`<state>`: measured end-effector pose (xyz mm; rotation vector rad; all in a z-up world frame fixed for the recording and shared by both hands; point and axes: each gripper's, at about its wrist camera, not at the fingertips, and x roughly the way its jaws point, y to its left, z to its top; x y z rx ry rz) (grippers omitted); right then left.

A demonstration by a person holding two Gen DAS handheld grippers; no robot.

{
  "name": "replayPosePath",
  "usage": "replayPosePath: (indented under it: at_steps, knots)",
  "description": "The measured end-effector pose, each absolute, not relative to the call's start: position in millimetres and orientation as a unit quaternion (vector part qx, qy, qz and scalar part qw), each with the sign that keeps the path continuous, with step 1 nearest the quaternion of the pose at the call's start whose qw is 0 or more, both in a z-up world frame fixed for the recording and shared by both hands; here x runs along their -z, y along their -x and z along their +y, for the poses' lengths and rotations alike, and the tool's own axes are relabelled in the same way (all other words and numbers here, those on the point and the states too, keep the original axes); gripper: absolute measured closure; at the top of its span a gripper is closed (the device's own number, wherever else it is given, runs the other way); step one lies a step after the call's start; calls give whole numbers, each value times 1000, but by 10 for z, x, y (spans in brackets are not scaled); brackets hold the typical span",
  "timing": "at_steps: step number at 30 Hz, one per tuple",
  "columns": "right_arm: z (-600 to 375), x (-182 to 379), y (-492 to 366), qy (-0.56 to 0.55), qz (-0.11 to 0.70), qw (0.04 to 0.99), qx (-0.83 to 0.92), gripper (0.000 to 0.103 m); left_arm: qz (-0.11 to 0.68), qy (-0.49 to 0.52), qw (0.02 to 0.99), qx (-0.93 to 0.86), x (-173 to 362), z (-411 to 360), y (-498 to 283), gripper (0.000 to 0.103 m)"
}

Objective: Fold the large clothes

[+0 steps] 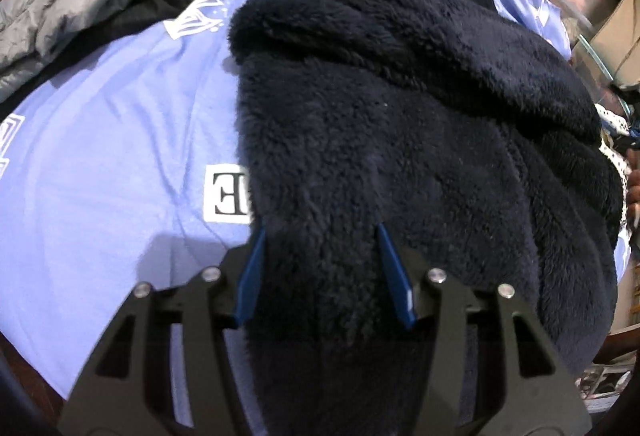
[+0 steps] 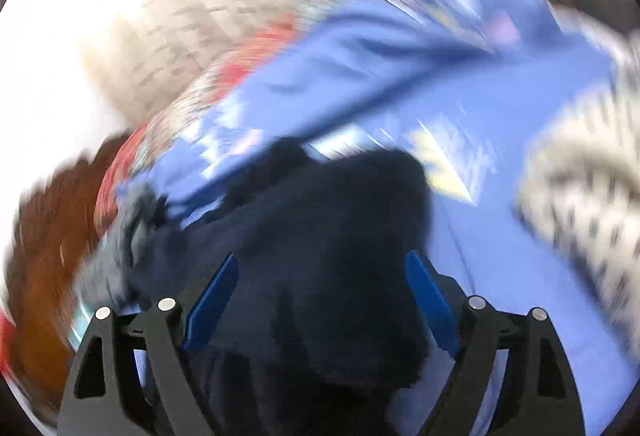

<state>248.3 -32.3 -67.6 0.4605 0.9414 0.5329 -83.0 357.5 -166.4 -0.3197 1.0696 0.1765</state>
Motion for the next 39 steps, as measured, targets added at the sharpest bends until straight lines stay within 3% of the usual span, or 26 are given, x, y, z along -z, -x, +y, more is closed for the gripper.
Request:
replayPosePath:
  at_steps: [1,2,4,5,7,9,11,14,17,20,24,30,31,32,33,34,35,39]
  knots:
    - [-323,838,-2559,-246,478,802,-260,0,507,153,844,-85,1656,3586,852,49]
    - [-266,978,-2631,-260,512,774,-267,7,508,154,843,-87,1654,3597,866,49]
    - [-208,992,-2724,-228,518,784,-255,50,510,152,842,-92,1655,3621,897,49]
    - [-218,867,-2770,-194,491,818,-230,53,511,152,841,-94,1653,3641,922,49]
    - [-170,669,-2793,-90,446,874,-167,54,511,151,841,-97,1642,3662,956,49]
    - [-105,645,-2841,-65,439,882,-157,53,511,147,841,-100,1624,3663,999,48]
    - [-22,652,-2790,-53,450,874,-176,39,510,146,842,-100,1581,3664,1060,47]
    - [-48,606,-2571,-31,438,876,-199,28,504,150,845,-93,1461,3688,1240,41]
    - [-425,539,-2122,-95,416,873,-238,16,498,154,848,-95,1360,3768,1511,34]
    - [-660,550,-1731,-129,431,847,-284,13,507,180,838,-87,1369,3844,1797,32]
    - [-843,737,-1196,-91,476,824,-293,13,525,234,817,-46,1485,3804,2074,29]
    - [-1098,1155,-563,-122,531,773,-323,13,555,206,806,4,1702,3482,2197,29]
    - [-1113,1210,-518,-130,542,764,-326,17,557,201,806,6,1728,3450,2216,29]
    - [-1119,1233,-444,-130,544,762,-327,53,557,200,806,7,1744,3431,2238,29]
    - [-1122,1220,-388,-127,546,764,-319,63,558,196,806,2,1755,3406,2259,43]
    - [-1132,1181,-339,-125,542,771,-310,63,561,199,804,9,1759,3387,2263,77]
    - [-1149,1079,-274,-112,530,785,-301,64,561,206,802,16,1757,3371,2265,84]
    - [-1474,910,-311,-92,505,826,-233,65,543,185,819,6,1574,3310,2350,87]
